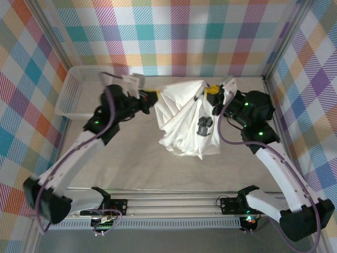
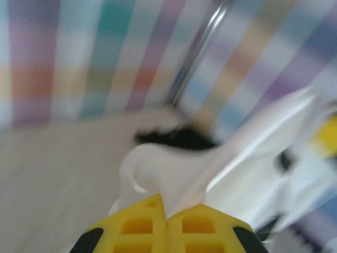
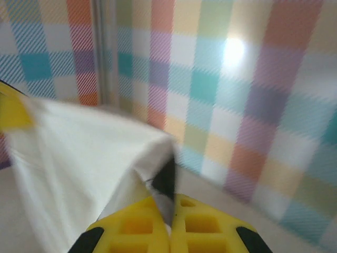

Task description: Fold the inside-out t-shirt

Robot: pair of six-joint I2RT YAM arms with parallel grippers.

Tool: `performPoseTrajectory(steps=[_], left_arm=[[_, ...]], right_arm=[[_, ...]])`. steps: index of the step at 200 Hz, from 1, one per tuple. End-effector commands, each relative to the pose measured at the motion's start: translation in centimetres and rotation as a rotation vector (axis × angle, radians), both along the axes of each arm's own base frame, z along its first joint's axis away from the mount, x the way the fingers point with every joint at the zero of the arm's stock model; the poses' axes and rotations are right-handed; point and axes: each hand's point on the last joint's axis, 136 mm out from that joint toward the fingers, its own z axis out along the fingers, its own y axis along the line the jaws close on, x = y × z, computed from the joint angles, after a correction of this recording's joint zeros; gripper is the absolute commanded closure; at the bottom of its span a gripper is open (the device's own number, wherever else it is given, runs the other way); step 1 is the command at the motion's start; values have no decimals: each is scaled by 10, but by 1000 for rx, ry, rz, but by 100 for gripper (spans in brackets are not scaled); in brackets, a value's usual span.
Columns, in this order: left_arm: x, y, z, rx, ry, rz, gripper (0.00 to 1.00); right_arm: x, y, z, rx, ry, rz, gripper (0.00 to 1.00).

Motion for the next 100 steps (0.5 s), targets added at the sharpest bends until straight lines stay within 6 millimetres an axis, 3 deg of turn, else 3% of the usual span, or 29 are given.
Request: performPoseTrajectory(steps=[1, 30, 70, 100], left_arm=[[-33, -1, 55, -187, -29, -121, 100], [-32, 3, 54, -198, -1, -114, 100], [-7, 42, 35, -241, 58, 47, 100], [-10, 29, 29, -214, 79, -31, 100]], right_arm=[[1, -17, 4, -105, -17, -92, 100], [6, -16, 8, -154, -15, -94, 100], [33, -17, -18, -206, 148, -140, 99], [50, -3, -46, -201, 257, -98, 96]])
